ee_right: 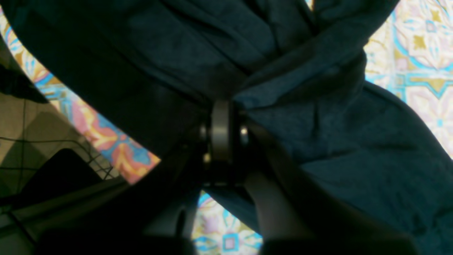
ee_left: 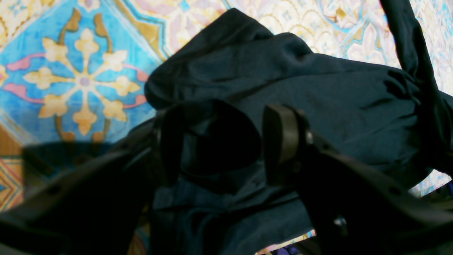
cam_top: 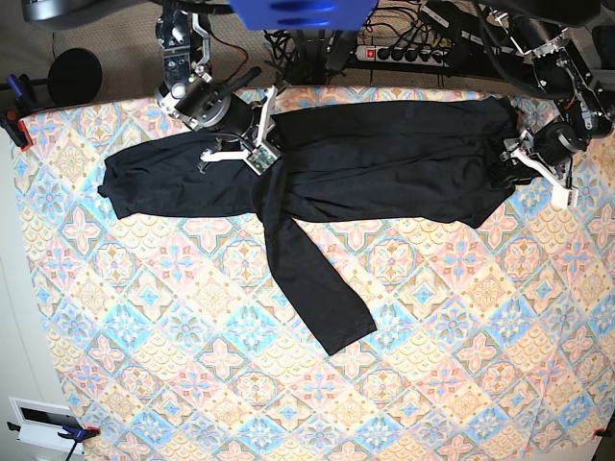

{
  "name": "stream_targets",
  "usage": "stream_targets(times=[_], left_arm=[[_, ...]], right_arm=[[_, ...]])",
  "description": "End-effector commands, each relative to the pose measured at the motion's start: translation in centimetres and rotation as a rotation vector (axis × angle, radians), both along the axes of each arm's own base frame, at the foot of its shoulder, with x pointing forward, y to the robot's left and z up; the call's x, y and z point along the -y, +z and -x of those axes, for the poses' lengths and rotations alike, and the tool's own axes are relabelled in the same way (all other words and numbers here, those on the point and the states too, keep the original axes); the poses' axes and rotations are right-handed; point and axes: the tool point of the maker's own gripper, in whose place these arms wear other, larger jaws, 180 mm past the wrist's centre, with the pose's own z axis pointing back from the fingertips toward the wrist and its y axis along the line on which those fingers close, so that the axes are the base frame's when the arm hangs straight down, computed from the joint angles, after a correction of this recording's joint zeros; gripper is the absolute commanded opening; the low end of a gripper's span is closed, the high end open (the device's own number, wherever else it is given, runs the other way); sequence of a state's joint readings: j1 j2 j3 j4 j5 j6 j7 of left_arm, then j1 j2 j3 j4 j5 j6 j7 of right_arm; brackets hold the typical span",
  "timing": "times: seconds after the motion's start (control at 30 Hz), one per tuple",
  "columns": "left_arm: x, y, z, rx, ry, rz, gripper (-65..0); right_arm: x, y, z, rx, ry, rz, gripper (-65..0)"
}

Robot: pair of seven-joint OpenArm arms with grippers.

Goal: Layout the t-shirt on the table in an organized manner, then fold the t-shirt properly

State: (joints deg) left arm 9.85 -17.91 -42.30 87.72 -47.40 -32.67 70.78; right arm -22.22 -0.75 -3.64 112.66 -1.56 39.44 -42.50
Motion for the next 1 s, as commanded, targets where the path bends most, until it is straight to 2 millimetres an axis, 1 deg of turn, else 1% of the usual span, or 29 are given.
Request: stream_targets(times=[0.0, 0.07, 0.23, 0.37, 0.5, 0.7, 0.77, 0.83, 0.9, 0.93, 0.97], left_arm=[[-0.4, 1.2, -0.8, 0.045, -0.004, -0.010, -30.2], [-0.4, 1.2, -0.8, 0.045, -0.004, -0.010, -30.2], [0.4, 0.9, -0.9, 0.036, -0.031, -0.004, -30.2], [1.4, 0.6, -1.0, 0.027, -0.061, 0.002, -30.2], [1.5, 0.5, -1.0, 0.027, -0.062, 0.004, -30.2], [1.4, 0.5, -1.0, 0.027, -0.060, 0.004, -30.2], [1.4, 0.6, -1.0, 0.027, -0.060, 0.003, -30.2], [1.4, 0.6, -1.0, 0.027, -0.060, 0.003, -30.2], [1.3, 0.6, -1.0, 0.028, -0.057, 0.002, -30.2], [1.3, 0.6, -1.0, 0.028, -0.057, 0.002, -30.2], [1.3, 0.6, -1.0, 0.027, -0.057, 0.002, -30.2]], right_arm=[[-0.5, 1.0, -0.5, 0.033, 0.003, -0.033, -64.2], [-0.4, 1.0, -0.4, 0.032, 0.003, -0.032, -60.8], [-0.6, 0.7, -0.1, 0.008, 0.012, -0.018, -45.0], [-2.7, 1.3, 0.5, 0.019, 0.070, -0.045, -35.7], [-4.6, 2.1, 1.0, 0.036, 0.125, -0.071, -31.7], [-7.6, 3.7, 0.6, 0.089, 0.216, -0.104, -31.1], [-8.4, 4.5, 0.0, 0.117, 0.240, -0.111, -31.1], [-9.1, 5.7, -1.4, 0.164, 0.253, -0.119, -31.1], [-9.8, 7.3, -3.4, 0.210, 0.231, -0.145, -31.1], [-10.1, 8.5, -4.8, 0.245, 0.214, -0.164, -31.1], [-10.2, 9.2, -6.2, 0.261, 0.188, -0.171, -31.1]])
